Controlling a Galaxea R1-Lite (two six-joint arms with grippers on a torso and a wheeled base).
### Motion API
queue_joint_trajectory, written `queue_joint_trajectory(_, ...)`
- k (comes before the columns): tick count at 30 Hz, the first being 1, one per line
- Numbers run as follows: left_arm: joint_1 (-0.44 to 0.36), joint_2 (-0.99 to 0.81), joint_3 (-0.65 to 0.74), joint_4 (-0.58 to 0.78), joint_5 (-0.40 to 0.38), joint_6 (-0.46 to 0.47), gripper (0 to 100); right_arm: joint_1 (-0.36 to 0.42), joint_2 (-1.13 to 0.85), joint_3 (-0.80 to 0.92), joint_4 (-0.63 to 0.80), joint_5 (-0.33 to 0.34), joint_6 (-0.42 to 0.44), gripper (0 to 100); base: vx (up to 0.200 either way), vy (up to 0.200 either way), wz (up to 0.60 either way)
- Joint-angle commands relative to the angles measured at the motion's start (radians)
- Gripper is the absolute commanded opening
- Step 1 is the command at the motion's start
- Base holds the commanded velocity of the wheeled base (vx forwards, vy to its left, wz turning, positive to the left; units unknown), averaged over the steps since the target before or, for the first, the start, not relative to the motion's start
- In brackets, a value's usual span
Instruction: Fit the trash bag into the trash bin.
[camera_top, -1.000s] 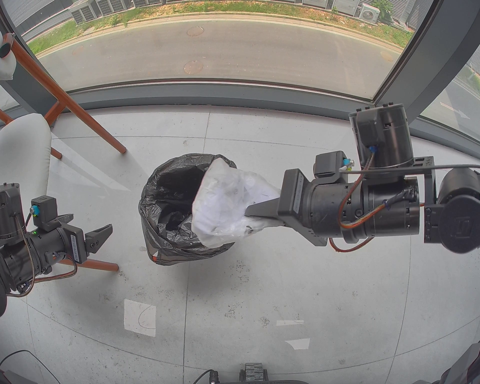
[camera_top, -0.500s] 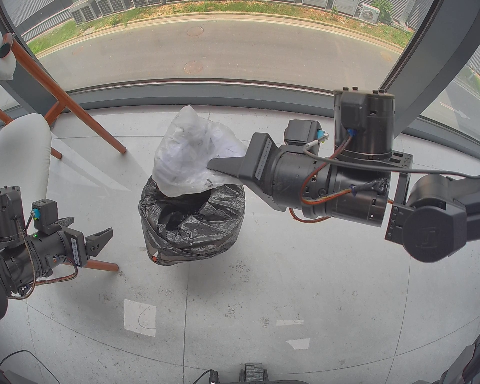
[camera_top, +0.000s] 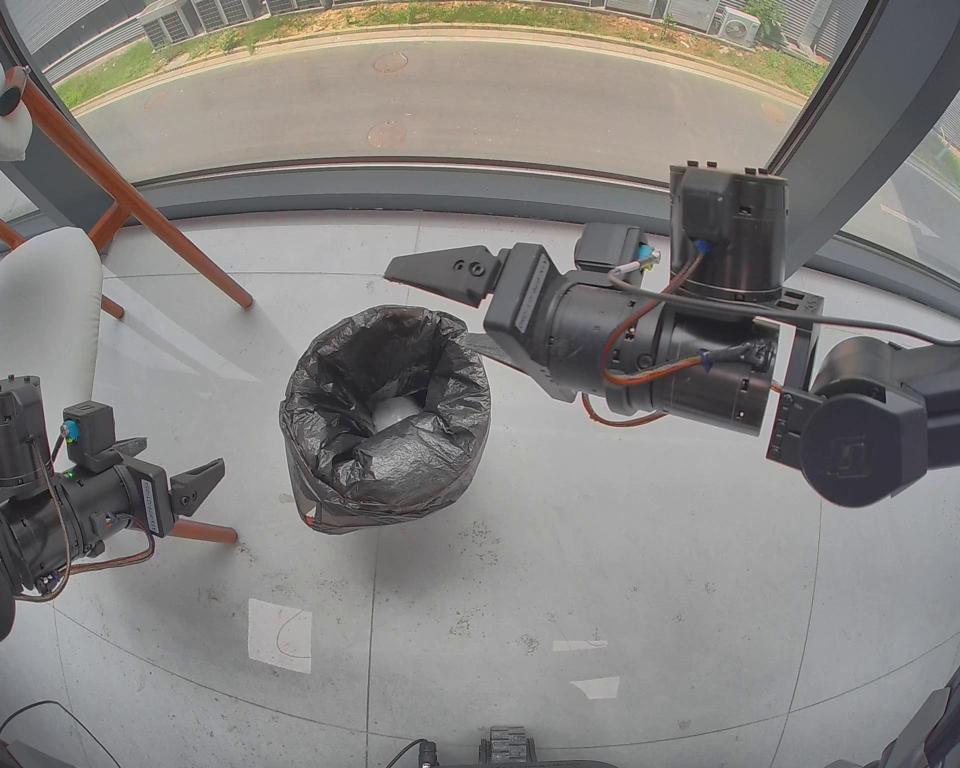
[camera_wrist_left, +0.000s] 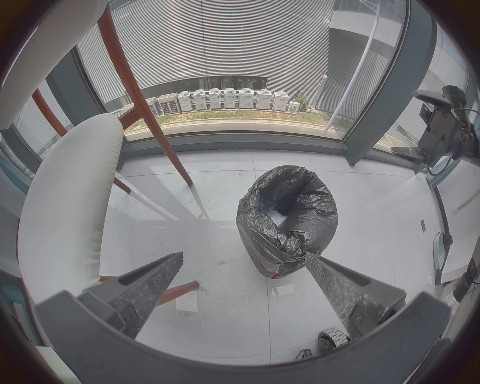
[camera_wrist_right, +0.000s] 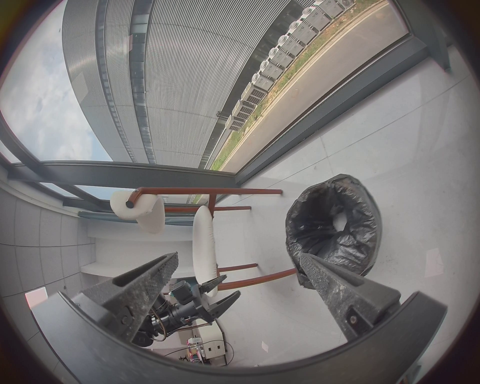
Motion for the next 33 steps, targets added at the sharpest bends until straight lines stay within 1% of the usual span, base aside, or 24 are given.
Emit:
queue_joint_trajectory(1, 0.001, -0.028, 0.010, 0.001, 0.000, -0.005, 100, -0.068, -0.096, 0.071, 0.001, -0.010, -0.003, 100, 0.000, 0.000, 0.00)
queue_joint_trajectory(5, 0.013, -0.055, 0.039, -0.001, 0.000, -0.005, 100, -0.119, -0.179, 0.153, 0.003, -0.016, -0.008, 100, 0.000, 0.000, 0.00)
queue_joint_trajectory(7, 0.021, -0.075, 0.055, -0.001, 0.000, -0.005, 100, -0.133, -0.222, 0.191, 0.004, -0.031, -0.009, 100, 0.000, 0.000, 0.00)
queue_joint_trajectory(10, 0.026, -0.123, 0.091, 0.001, 0.000, -0.015, 100, -0.141, -0.311, 0.263, 0.015, -0.083, -0.011, 100, 0.000, 0.000, 0.00)
queue_joint_trajectory(11, 0.038, -0.150, 0.111, 0.001, -0.002, -0.025, 100, -0.151, -0.344, 0.301, 0.015, -0.102, -0.012, 100, 0.000, 0.000, 0.00)
queue_joint_trajectory(13, 0.064, -0.209, 0.154, 0.001, -0.002, -0.032, 100, -0.191, -0.401, 0.369, 0.007, -0.116, -0.018, 100, 0.000, 0.000, 0.00)
queue_joint_trajectory(15, 0.075, -0.282, 0.209, 0.001, -0.002, -0.034, 100, -0.257, -0.481, 0.452, 0.007, -0.114, -0.055, 100, 0.000, 0.000, 0.00)
queue_joint_trajectory(19, 0.078, -0.371, 0.274, 0.002, -0.003, -0.035, 100, -0.358, -0.584, 0.548, 0.015, -0.106, -0.130, 100, 0.000, 0.000, 0.00)
queue_joint_trajectory(21, 0.078, -0.433, 0.320, 0.004, -0.003, -0.035, 100, -0.415, -0.666, 0.628, 0.015, -0.106, -0.184, 100, 0.000, 0.000, 0.00)
queue_joint_trajectory(25, 0.076, -0.514, 0.372, 0.007, -0.039, -0.039, 100, -0.480, -0.794, 0.736, 0.016, -0.106, -0.232, 100, 0.000, 0.000, 0.00)
queue_joint_trajectory(26, 0.076, -0.514, 0.372, 0.007, -0.039, -0.039, 100, -0.480, -0.794, 0.736, 0.016, -0.106, -0.232, 100, 0.000, 0.000, 0.00)
queue_joint_trajectory(27, 0.072, -0.560, 0.384, 0.012, -0.048, -0.039, 100, -0.515, -0.847, 0.783, 0.016, -0.114, -0.252, 100, 0.000, 0.000, 0.00)
queue_joint_trajectory(28, 0.072, -0.574, 0.387, 0.013, -0.048, -0.039, 100, -0.526, -0.863, 0.798, 0.016, -0.116, -0.258, 100, 0.000, 0.000, 0.00)
queue_joint_trajectory(30, 0.072, -0.624, 0.407, 0.015, -0.048, -0.039, 100, -0.581, -0.932, 0.858, 0.016, -0.116, -0.299, 100, 0.000, 0.000, 0.00)
queue_joint_trajectory(33, 0.070, -0.684, 0.446, 0.015, -0.051, -0.039, 100, -0.636, -0.987, 0.913, 0.016, -0.114, -0.327, 100, 0.000, 0.000, 0.00)
